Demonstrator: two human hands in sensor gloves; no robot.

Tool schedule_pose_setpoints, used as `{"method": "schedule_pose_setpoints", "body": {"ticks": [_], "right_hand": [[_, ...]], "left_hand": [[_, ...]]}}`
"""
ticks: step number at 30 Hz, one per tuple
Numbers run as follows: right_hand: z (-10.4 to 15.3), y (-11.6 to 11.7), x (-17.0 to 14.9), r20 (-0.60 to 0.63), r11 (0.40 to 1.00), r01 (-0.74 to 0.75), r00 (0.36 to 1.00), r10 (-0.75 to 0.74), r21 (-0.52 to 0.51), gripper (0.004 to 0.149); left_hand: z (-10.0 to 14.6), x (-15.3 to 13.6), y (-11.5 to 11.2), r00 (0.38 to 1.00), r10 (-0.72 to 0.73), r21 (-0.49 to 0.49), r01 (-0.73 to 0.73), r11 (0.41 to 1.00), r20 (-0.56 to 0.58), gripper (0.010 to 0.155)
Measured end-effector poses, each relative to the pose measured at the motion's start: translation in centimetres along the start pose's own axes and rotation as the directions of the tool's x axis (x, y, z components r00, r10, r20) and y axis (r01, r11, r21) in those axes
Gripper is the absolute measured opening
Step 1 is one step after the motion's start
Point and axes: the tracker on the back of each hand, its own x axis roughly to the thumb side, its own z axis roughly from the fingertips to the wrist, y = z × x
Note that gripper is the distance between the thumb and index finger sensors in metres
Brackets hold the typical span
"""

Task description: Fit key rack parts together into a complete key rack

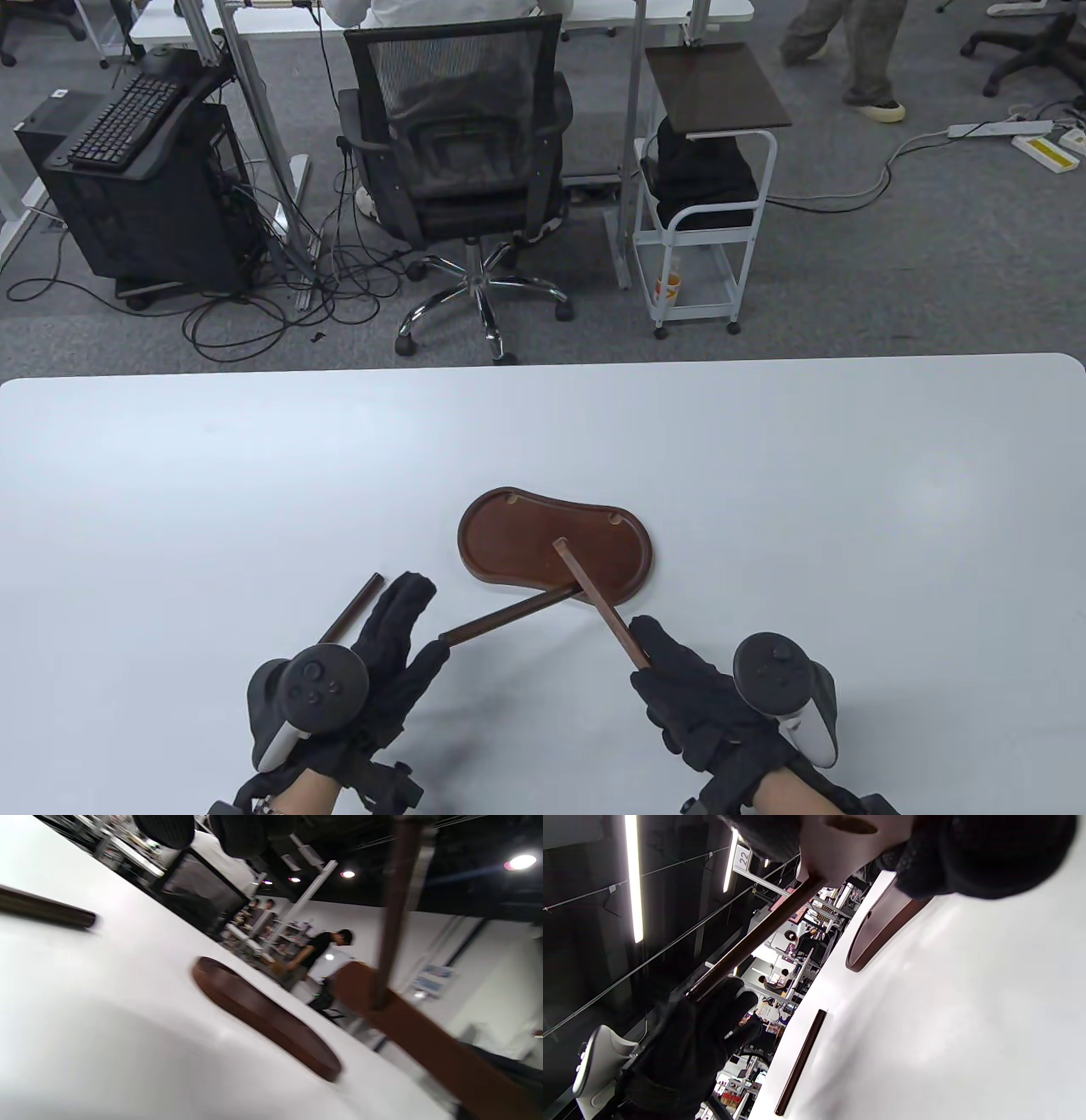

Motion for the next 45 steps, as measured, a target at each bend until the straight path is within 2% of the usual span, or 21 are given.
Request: {"method": "schedule_pose_setpoints", "body": {"ticks": [2, 4, 6, 10, 15, 21, 25, 32, 36, 41, 45], "right_hand": [[0.0, -0.1, -0.1, -0.006, 1.000, 0.006, 1.000, -0.006, -0.004, 0.062], [0.0, -0.3, -0.2, -0.010, 1.000, 0.009, 1.000, -0.009, -0.008, 0.062], [0.0, -0.3, -0.3, -0.015, 1.000, 0.014, 1.000, -0.014, -0.010, 0.062], [0.0, -0.4, -0.3, -0.020, 1.000, 0.021, 1.000, -0.021, -0.010, 0.062], [0.1, -0.5, -0.4, -0.023, 1.000, 0.020, 1.000, -0.020, -0.011, 0.062], [0.1, -0.6, -0.4, -0.029, 1.000, 0.027, 0.999, -0.027, -0.012, 0.062], [0.2, -0.7, -0.4, -0.030, 1.000, 0.026, 0.999, -0.026, -0.012, 0.062], [0.1, -0.8, -0.4, -0.031, 1.000, 0.025, 0.999, -0.026, -0.010, 0.062], [0.2, -0.8, -0.4, -0.033, 1.000, 0.028, 0.999, -0.028, -0.010, 0.062], [0.1, -0.8, -0.4, -0.036, 0.999, 0.031, 0.999, -0.031, -0.011, 0.062], [0.2, -0.8, -0.4, -0.036, 0.999, 0.031, 0.999, -0.032, -0.013, 0.062]], "left_hand": [[-0.1, -1.2, 0.5, 0.994, -0.061, -0.027, 0.058, 0.998, -0.090, 0.074], [-0.2, -2.7, 0.9, 0.958, -0.139, -0.151, 0.103, 0.983, -0.252, 0.078], [-0.1, -4.2, 1.2, 0.920, -0.164, -0.228, 0.085, 0.970, -0.356, 0.082], [0.0, -6.2, 1.7, 0.865, -0.160, -0.204, 0.068, 0.977, -0.475, 0.083], [0.4, -8.2, 2.1, 0.736, -0.307, -0.314, 0.134, 0.940, -0.604, 0.083], [0.4, -9.2, 1.6, 0.668, -0.401, -0.419, 0.145, 0.896, -0.627, 0.079], [0.4, -9.4, 1.4, 0.588, -0.480, -0.451, 0.209, 0.868, -0.651, 0.072], [0.1, -9.8, 0.8, 0.526, -0.566, -0.477, 0.309, 0.823, -0.635, 0.059], [0.1, -9.8, 0.7, 0.513, -0.585, -0.473, 0.345, 0.811, -0.628, 0.053], [0.0, -9.7, 0.6, 0.515, -0.611, -0.484, 0.373, 0.792, -0.602, 0.051], [0.2, -9.8, 0.9, 0.529, -0.593, -0.466, 0.368, 0.805, -0.607, 0.049]]}}
